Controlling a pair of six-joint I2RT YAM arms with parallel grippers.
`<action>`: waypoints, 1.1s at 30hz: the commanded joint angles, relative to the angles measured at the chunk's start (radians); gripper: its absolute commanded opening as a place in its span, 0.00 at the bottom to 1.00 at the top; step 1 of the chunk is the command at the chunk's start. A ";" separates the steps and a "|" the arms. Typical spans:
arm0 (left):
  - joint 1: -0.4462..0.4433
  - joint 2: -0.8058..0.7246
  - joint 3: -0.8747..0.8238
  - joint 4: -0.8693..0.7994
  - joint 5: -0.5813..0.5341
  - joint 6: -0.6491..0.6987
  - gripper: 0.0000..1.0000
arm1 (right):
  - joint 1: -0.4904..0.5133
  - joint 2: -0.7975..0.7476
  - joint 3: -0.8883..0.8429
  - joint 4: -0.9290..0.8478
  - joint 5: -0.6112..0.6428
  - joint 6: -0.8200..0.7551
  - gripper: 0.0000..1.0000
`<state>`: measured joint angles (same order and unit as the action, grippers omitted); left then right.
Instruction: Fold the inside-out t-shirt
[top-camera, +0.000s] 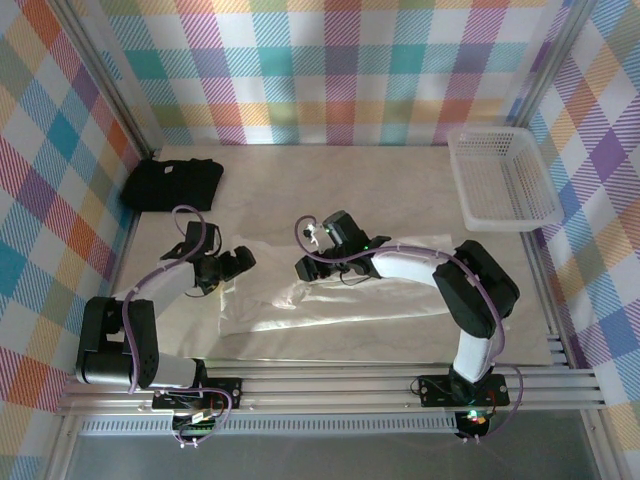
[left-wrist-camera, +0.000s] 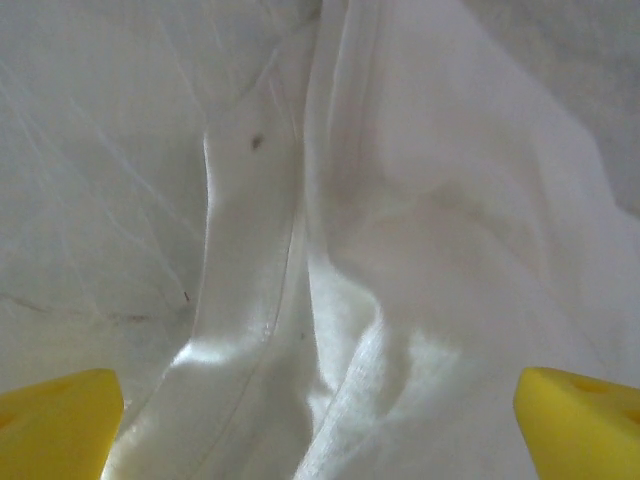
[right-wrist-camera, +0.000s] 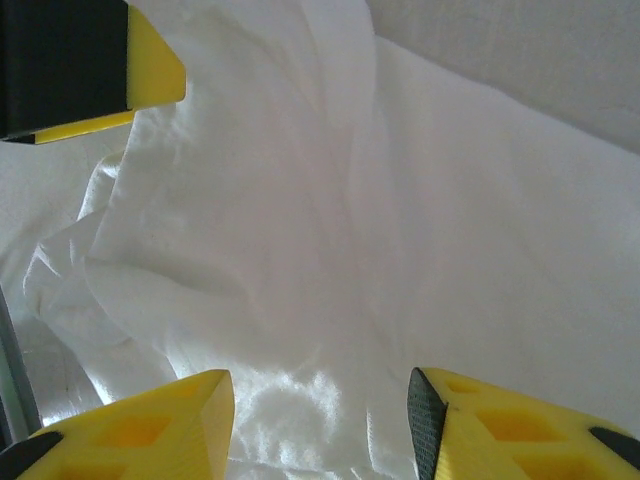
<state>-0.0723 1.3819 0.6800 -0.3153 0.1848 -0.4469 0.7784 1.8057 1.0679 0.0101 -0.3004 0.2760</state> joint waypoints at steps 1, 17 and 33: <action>-0.023 -0.026 -0.028 -0.049 0.016 0.030 1.00 | -0.001 0.003 -0.019 0.025 -0.026 -0.004 0.50; -0.224 0.015 -0.048 0.114 0.074 0.027 0.85 | -0.003 0.006 -0.057 0.066 -0.036 0.037 0.50; -0.223 0.087 -0.036 0.195 0.020 0.045 0.08 | -0.003 -0.027 -0.086 0.048 -0.004 0.029 0.50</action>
<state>-0.2993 1.4559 0.6422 -0.1471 0.2005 -0.4187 0.7784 1.8053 0.9909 0.0589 -0.3069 0.3061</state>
